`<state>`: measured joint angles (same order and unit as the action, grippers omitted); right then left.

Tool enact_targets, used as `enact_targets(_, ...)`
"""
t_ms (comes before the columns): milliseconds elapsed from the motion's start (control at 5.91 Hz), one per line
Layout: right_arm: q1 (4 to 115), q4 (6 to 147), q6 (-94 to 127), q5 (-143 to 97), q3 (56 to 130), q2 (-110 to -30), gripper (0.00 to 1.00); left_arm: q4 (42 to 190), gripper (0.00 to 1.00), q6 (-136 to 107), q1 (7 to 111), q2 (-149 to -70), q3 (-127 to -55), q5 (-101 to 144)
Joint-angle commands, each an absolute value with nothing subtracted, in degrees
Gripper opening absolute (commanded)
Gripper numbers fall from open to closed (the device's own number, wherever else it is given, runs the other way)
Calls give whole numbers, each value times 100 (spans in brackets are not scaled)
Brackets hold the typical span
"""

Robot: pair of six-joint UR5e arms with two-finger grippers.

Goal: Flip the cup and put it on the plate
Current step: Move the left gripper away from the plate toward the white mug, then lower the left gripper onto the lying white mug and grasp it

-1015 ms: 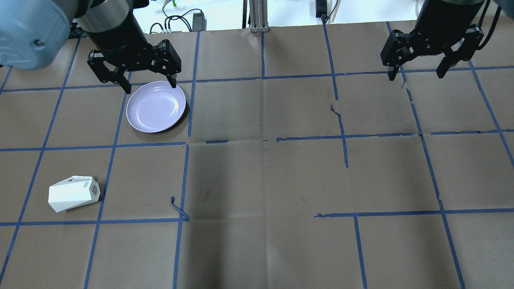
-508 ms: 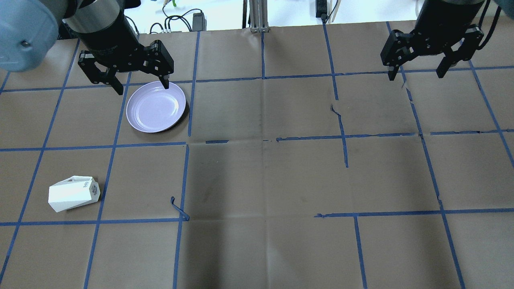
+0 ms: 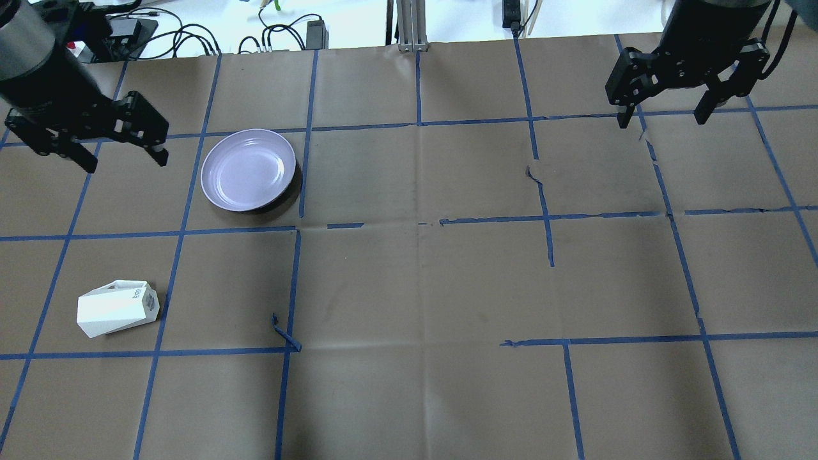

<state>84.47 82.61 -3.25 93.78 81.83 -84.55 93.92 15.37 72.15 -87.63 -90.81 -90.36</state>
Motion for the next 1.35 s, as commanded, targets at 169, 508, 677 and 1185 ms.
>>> enact_targets(169, 8446, 8262, -325, 9378, 8183, -8455, 100, 9378, 99, 4437, 4912, -8814, -9255, -8957)
enact_targets(508, 8446, 8262, -325, 9378, 8183, -8455, 100, 9404, 99, 5298, 4238, -9174, -9272, -8599)
enact_targets(677, 8446, 8253, -325, 9378, 8183, -8455, 100, 9761, 99, 5439, 4062, -9298, -9307, -8195)
enact_targets(1185, 8446, 8253, -325, 9378, 8183, -8455, 100, 10412, 99, 6587, 3132, -10489, -9466, -7009)
